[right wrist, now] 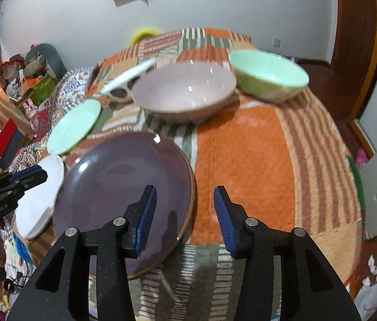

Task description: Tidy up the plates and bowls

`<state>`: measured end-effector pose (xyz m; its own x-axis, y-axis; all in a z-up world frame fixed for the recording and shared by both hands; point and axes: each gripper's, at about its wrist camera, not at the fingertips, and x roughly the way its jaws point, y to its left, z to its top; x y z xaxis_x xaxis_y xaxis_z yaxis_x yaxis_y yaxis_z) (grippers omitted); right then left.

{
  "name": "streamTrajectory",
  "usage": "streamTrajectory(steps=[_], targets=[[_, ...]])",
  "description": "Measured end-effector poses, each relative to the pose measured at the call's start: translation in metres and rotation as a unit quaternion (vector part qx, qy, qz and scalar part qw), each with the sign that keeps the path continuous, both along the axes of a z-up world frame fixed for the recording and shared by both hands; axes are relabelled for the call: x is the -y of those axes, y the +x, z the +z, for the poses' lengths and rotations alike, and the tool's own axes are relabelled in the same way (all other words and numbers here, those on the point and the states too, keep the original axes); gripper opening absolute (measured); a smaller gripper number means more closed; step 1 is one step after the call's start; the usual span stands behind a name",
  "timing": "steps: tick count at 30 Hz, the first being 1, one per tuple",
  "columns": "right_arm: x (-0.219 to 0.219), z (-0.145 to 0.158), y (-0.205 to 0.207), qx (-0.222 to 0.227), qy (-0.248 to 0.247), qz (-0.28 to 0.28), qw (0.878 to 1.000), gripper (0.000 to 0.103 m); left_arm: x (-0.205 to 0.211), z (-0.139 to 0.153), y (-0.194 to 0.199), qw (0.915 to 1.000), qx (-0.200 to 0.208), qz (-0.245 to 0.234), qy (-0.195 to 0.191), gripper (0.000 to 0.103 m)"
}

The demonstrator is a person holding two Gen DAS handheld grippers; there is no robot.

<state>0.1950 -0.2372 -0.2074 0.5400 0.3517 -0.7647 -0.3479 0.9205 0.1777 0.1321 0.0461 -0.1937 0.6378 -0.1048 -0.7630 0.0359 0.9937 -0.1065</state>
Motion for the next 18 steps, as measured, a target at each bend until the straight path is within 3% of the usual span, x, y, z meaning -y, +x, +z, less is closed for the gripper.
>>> streamTrajectory(steps=[5,13,16,18], targets=[[-0.022,0.029,-0.009,0.044,0.003,0.03,0.999,0.049,-0.032,0.032,-0.016,0.998,0.044,0.045,0.002,0.045],[-0.083,0.06,-0.021,0.099,0.035,0.103,0.989,0.07,-0.09,0.05,-0.04,0.9911,0.066,0.115,0.012,0.047],[-0.108,0.06,-0.024,0.105,0.037,0.131,0.985,0.07,-0.11,0.047,-0.052,0.9873,0.07,0.142,0.018,0.058],[-0.127,0.056,-0.024,0.101,0.039,0.151,0.983,0.07,-0.118,0.043,-0.06,0.9864,0.069,0.148,0.016,0.059]])
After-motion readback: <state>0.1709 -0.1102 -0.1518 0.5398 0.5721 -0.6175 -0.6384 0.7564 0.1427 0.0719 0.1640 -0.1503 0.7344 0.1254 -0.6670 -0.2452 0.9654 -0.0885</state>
